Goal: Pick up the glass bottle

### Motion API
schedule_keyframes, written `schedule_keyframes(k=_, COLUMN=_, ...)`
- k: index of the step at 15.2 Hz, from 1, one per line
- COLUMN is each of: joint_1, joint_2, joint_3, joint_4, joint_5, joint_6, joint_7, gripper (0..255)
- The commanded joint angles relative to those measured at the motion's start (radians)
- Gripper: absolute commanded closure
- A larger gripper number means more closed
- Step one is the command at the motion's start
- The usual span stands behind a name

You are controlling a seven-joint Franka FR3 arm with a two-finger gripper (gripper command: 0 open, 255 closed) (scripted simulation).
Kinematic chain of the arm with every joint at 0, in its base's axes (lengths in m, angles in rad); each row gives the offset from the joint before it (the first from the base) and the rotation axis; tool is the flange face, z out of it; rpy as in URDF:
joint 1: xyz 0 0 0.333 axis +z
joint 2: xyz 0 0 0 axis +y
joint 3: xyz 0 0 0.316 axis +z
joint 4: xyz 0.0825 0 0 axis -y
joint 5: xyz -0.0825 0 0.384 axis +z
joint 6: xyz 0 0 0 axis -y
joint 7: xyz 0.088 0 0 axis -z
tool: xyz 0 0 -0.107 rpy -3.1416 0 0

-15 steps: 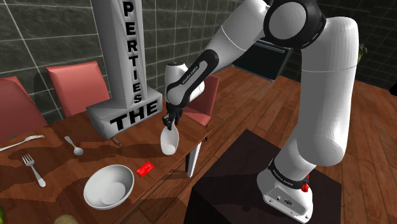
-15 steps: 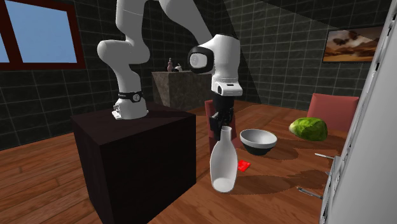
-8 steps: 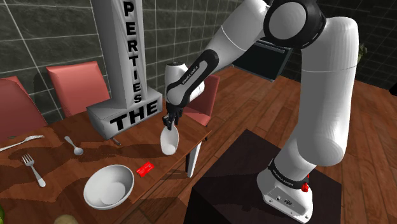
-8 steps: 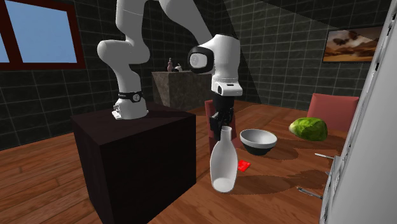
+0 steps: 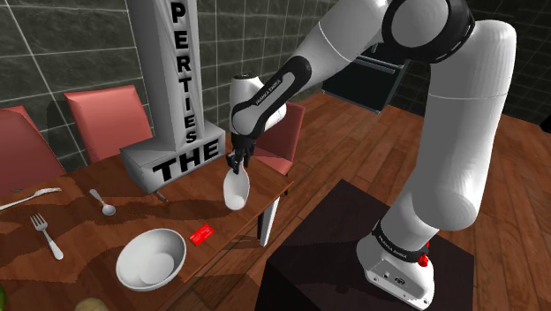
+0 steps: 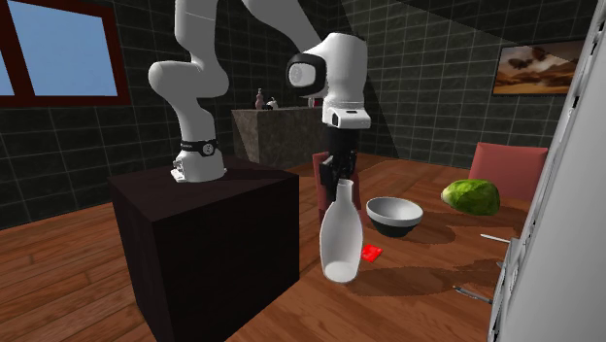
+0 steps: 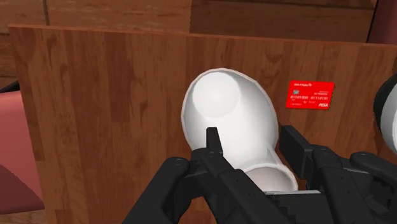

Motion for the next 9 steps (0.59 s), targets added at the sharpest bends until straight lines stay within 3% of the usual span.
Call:
schedule_keyframes(k=1, joint_1=-0.001, joint_2=-0.023, joint_3=0.002, joint_4=0.002, joint_5=0.003, joint_6=-0.025, joint_7=-0.001, gripper=255)
schedule_keyframes(k=9, joint_1=-0.003, joint_2=-0.089, joint_3=0.005, joint_4=0.007, joint_5=0.010, joint_6=-0.096, joint_7=-0.005, gripper=255)
